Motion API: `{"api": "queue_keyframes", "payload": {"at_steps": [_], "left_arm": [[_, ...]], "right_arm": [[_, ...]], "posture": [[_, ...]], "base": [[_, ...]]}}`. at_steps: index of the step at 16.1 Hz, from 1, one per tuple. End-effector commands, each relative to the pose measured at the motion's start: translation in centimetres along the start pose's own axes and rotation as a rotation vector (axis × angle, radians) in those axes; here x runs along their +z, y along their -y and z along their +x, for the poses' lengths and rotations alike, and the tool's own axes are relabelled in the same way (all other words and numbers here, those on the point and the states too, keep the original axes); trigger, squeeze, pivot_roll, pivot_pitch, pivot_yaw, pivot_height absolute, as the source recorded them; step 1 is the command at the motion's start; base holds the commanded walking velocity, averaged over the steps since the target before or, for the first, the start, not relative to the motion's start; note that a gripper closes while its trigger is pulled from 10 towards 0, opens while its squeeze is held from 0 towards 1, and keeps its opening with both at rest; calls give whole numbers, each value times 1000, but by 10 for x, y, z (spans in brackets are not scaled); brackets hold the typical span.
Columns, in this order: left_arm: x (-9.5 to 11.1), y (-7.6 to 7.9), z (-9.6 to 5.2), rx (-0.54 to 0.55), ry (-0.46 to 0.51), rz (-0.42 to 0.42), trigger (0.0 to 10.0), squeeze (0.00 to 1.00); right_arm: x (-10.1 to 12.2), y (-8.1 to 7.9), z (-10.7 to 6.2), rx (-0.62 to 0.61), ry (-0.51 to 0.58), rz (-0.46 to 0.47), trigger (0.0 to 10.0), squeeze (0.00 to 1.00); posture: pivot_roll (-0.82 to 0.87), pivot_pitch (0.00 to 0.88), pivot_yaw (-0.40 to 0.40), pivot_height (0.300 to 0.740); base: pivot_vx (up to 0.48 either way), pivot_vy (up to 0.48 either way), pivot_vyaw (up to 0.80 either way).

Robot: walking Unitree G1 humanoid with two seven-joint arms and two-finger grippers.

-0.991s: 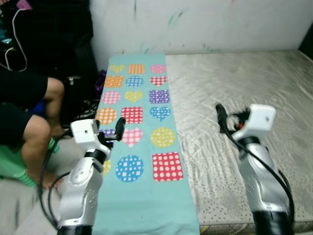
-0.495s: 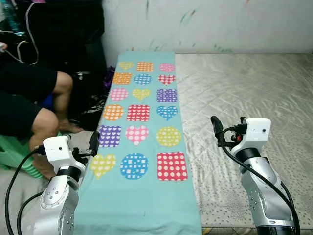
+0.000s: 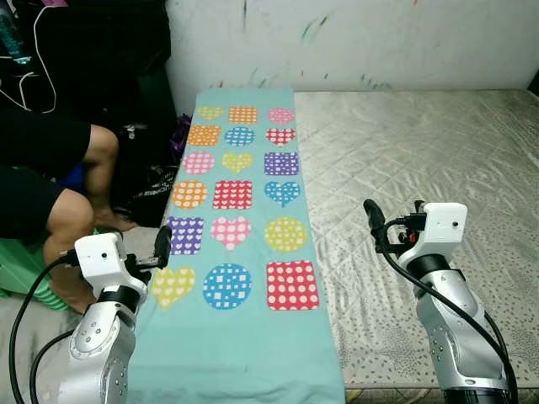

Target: Clean up the room

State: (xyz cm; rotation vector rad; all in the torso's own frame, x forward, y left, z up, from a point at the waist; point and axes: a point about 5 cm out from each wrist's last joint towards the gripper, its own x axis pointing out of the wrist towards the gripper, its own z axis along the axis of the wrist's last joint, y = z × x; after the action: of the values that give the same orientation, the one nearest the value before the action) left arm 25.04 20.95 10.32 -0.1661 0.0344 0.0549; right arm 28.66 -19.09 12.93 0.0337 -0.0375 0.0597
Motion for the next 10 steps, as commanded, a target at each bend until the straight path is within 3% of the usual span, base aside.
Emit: {"api": "queue_keyframes", "payload": {"at_steps": [1,8,10], "left_arm": [[4,-2,0,7,14,7,10000,0],[4,-1,0,5,15,9,10000,0],[6,10,2,-33,14,-5,10000,0]], "right_arm": [[3,-1,0,8,14,-8,10000,0],[3,-1,0,12,13,-9,10000,0],[1,-3,-1,21,3,0,10000,0]], "posture": [[-187,0,45,740],[-187,0,45,740],[-191,0,50,740]], "base": [[0,0,0],[0,0,0],[-272,0,0]]}}
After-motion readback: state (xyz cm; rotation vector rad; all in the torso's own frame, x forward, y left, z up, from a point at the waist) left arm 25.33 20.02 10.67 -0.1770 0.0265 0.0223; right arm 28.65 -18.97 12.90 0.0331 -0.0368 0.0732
